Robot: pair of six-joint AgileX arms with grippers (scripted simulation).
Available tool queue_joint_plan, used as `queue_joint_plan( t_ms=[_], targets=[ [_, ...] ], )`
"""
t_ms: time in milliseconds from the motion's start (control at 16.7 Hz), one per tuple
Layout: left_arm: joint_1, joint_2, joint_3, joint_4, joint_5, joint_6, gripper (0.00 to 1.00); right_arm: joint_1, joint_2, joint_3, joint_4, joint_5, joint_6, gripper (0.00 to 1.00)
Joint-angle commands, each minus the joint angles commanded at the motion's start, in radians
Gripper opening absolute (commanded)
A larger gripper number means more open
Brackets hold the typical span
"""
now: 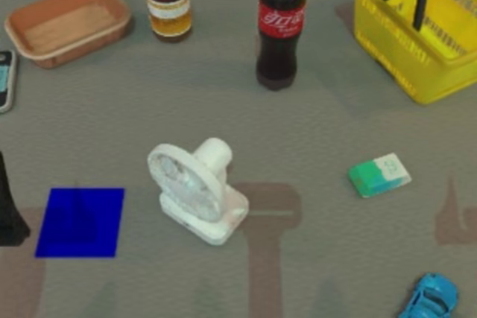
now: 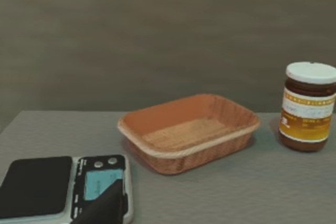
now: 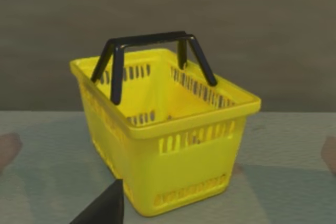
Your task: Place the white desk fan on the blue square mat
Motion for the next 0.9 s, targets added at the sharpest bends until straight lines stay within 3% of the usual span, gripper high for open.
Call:
queue_joint_plan(
  t_ms=[240,420,900],
  targets=[
    [-0.014,0.031,0.029,-0.030,0.000,-0.030,1.00,0.000,0.000,0.000,0.000,0.000,0.000,1.00],
    [-0.064,0.156,0.150,-0.146,0.000,-0.147,1.00,0.000,0.000,0.000,0.000,0.000,0.000,1.00],
    [-0.291,0.860,0.796,-0.670,-0.002,-0.725,1.00,0.000,0.000,0.000,0.000,0.000,0.000,1.00]
  ],
)
